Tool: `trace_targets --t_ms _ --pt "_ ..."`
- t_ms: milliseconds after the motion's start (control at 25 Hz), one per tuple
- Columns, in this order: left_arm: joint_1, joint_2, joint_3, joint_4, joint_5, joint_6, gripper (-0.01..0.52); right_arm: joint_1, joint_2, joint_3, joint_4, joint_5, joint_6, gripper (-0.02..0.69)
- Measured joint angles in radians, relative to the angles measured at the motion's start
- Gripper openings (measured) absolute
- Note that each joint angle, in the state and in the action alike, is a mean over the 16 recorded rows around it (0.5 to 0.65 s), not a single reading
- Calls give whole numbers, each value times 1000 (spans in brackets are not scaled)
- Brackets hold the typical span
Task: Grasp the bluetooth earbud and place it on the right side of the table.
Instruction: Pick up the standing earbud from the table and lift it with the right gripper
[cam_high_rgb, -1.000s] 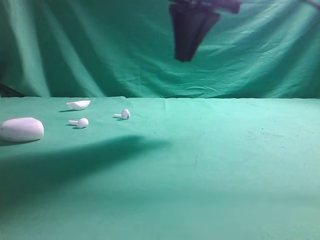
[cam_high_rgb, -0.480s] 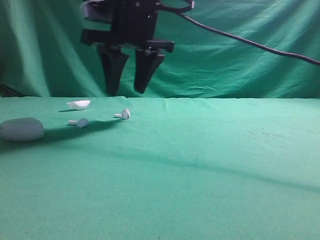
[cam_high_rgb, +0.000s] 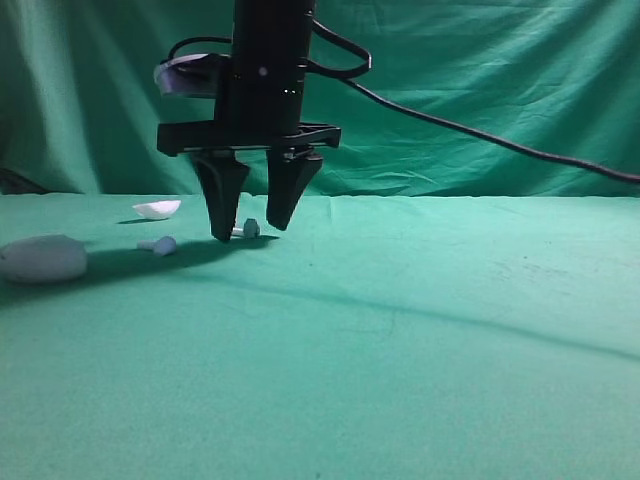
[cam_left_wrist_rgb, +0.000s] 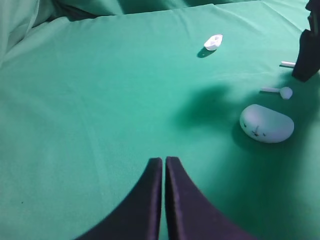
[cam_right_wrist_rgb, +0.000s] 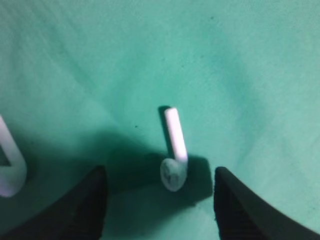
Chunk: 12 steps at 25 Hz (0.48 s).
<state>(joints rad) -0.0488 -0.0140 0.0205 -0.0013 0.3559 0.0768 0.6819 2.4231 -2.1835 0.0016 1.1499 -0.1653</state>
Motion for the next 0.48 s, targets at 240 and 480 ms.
trace_targets --t_ms 240,480 --pt "0 0 0 0 0 0 0 -13 11 -4 14 -22 21 410" --pt "0 0 0 0 0 0 0 -27 18 -7 46 -37 30 400"
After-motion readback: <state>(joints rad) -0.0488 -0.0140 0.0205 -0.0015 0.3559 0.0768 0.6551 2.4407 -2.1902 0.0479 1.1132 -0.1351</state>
